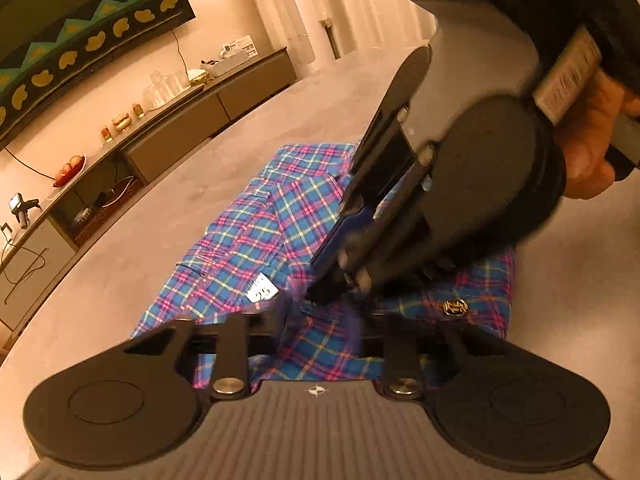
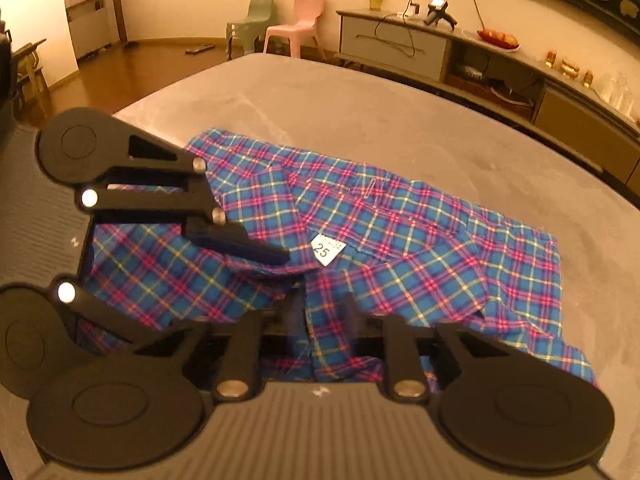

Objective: Fold clothes

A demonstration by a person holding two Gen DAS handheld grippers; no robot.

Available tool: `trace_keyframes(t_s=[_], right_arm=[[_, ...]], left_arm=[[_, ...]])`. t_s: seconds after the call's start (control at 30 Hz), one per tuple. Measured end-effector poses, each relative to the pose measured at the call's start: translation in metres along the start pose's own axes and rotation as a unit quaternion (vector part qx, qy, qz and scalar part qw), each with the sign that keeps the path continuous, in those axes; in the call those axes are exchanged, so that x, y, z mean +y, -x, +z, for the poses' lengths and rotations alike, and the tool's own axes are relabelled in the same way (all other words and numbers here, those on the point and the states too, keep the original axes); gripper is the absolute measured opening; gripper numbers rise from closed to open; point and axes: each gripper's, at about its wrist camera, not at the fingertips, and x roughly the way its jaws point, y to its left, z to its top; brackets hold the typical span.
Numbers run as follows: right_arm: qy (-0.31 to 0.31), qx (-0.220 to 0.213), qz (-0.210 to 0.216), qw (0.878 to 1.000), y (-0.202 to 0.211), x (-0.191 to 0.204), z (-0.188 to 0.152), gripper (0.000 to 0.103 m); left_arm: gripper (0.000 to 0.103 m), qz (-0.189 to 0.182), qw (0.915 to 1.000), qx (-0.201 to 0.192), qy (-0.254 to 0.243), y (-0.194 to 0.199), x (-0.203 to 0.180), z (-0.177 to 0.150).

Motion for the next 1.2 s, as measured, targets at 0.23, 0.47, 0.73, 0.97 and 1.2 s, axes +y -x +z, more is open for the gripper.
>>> trace_keyframes(t_s=[0.23, 0.47, 0.73, 0.97, 1.2], right_arm=[[-0.184, 0.004, 0.042, 0.982, -0.004, -0.05, -0.01, 0.0], [-0.112, -0.02, 0.051, 0.992, 0.013, -0.024, 0.002, 0.011], [-0.081, -0.03, 0.031, 0.996, 0.03, -0.042, -0.016, 0.039], [-0.077, -0.017, -0.048, 0.996, 0.048, -0.123, -0.053, 0.037], [-0.085, 0.007, 0.001, 0.996, 0.048, -0.125, -0.079, 0.036]], left_arm=[[0.003, 0.044, 0.9926, 0.015, -0.112, -0.008, -0.036, 0.002], [0.008, 0.021, 0.9984, 0.0, -0.052, 0.026, -0.005, 0.0], [0.052, 0.061, 0.9949, 0.021, 0.078, 0.053, 0.049, -0.031], [0.063, 0.055, 0.992, 0.056, 0.099, 0.028, 0.049, -0.04], [0.062, 0.115, 0.9849, 0.073, 0.107, 0.021, 0.068, -0.048]])
